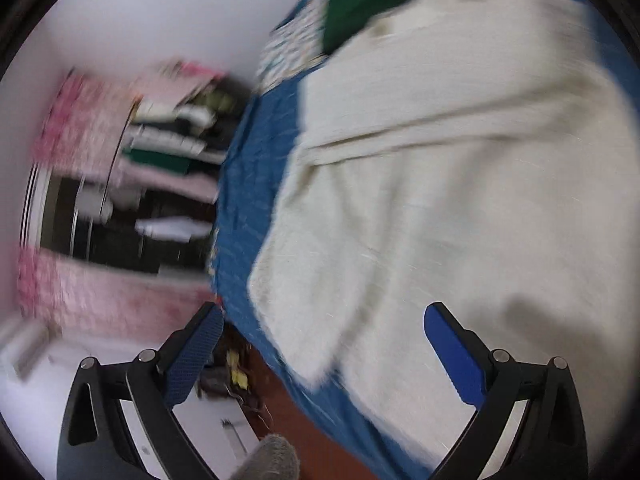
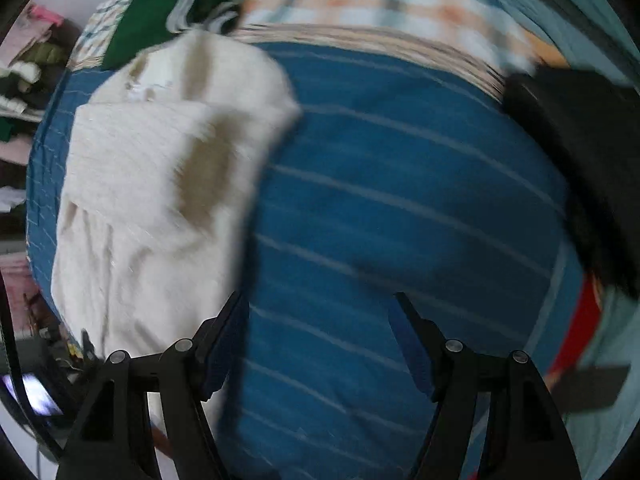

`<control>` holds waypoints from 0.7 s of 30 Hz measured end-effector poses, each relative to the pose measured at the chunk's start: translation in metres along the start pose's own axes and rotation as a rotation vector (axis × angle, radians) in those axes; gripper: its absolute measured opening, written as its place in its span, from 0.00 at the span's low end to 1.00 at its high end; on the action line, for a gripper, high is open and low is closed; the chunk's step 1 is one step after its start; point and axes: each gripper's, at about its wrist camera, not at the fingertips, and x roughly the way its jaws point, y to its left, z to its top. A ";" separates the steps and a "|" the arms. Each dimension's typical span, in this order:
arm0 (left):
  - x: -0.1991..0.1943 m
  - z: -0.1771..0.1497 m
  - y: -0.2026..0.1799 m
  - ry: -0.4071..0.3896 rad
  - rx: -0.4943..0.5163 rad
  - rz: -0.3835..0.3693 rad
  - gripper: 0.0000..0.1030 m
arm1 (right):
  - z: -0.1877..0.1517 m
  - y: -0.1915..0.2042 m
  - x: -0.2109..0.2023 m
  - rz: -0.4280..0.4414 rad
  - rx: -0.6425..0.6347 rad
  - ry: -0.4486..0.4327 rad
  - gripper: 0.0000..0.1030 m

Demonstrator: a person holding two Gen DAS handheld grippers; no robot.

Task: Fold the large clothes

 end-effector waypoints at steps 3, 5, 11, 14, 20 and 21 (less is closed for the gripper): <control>-0.043 -0.019 -0.038 -0.025 0.087 -0.063 1.00 | -0.020 -0.031 0.000 -0.013 0.056 0.033 0.72; -0.062 -0.030 -0.061 -0.034 0.121 -0.103 1.00 | -0.032 -0.051 0.005 -0.027 0.094 0.056 0.72; -0.058 -0.032 -0.110 -0.012 0.178 -0.125 1.00 | -0.047 -0.093 0.017 -0.030 0.156 0.098 0.72; -0.030 -0.025 -0.118 0.036 0.171 -0.080 1.00 | -0.046 -0.103 0.025 0.014 0.178 0.114 0.72; 0.003 -0.013 -0.060 0.059 -0.085 -0.148 0.39 | -0.015 -0.080 0.050 0.307 0.141 0.089 0.84; 0.002 -0.013 -0.052 0.050 -0.114 -0.180 0.20 | -0.005 -0.070 0.057 0.377 0.121 0.070 0.87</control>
